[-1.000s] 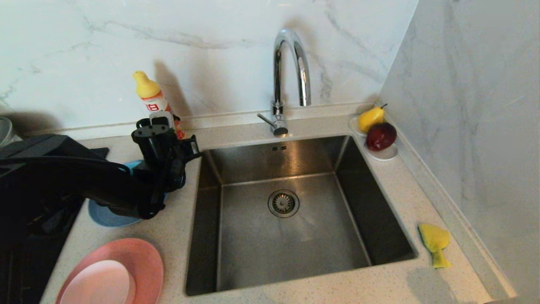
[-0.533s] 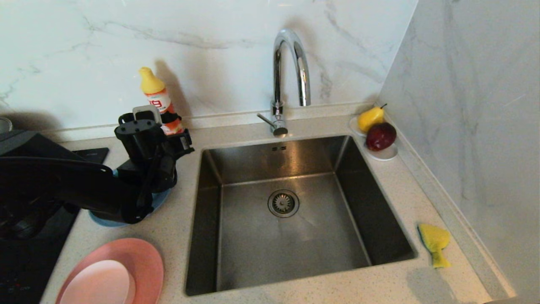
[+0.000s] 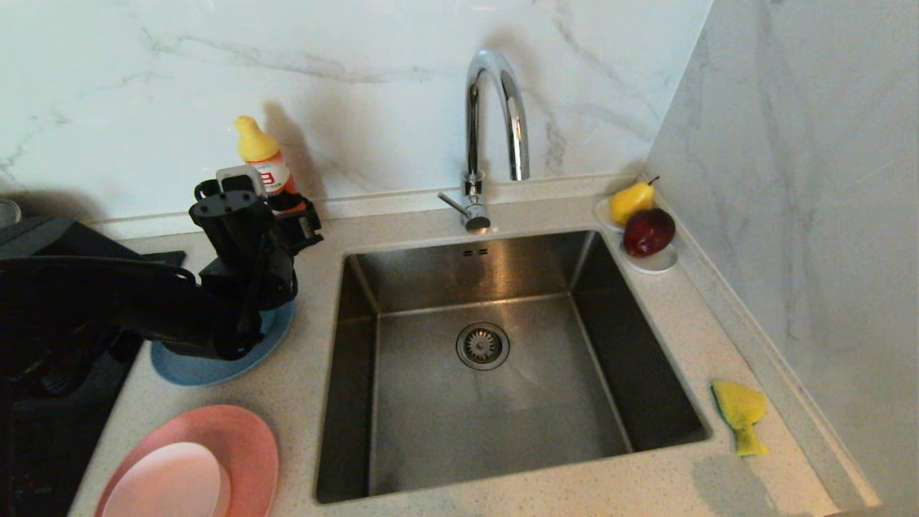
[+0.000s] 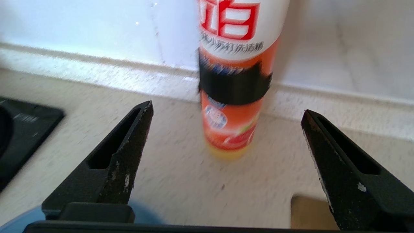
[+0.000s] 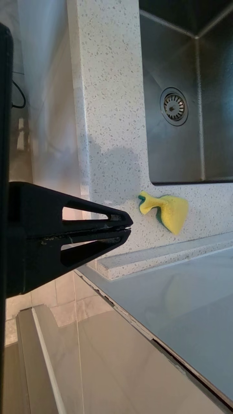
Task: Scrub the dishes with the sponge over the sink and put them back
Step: Grab the dish soap
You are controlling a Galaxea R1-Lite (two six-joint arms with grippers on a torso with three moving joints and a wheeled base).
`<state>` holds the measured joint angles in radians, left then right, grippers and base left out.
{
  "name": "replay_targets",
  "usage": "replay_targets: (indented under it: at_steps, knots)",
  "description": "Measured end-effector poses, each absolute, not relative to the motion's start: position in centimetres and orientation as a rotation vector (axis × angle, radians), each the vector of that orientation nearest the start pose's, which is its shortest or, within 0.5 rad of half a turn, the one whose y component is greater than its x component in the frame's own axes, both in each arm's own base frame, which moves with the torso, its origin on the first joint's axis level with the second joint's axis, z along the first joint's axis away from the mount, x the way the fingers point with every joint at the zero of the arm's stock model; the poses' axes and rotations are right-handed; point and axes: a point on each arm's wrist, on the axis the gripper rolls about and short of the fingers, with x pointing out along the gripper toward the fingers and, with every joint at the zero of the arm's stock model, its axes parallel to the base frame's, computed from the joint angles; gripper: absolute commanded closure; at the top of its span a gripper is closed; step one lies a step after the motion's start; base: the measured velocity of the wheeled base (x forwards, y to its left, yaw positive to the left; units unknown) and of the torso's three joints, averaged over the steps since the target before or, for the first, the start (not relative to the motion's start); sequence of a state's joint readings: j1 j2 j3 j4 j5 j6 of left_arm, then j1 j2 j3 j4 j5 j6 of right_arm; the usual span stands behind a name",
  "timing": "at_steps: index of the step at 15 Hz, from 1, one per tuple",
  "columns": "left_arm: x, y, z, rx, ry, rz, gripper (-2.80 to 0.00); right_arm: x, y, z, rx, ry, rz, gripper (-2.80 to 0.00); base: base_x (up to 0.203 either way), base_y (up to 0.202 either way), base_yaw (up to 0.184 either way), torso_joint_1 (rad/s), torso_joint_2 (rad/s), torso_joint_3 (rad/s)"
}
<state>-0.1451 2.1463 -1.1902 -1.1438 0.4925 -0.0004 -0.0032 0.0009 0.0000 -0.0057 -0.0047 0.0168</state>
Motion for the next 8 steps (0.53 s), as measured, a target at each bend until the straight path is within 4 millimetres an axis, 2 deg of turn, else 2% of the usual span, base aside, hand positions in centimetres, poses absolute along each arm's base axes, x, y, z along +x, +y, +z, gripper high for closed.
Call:
replay_targets:
  at_steps: [8]
  knots:
    - [45.8,-5.2,16.7,-0.073,-0.228,0.345,-2.8,-2.3,0.0,7.6,0.017,-0.005,-0.008,0.0,0.0,0.0,0.0,0.0,0.0,0.0]
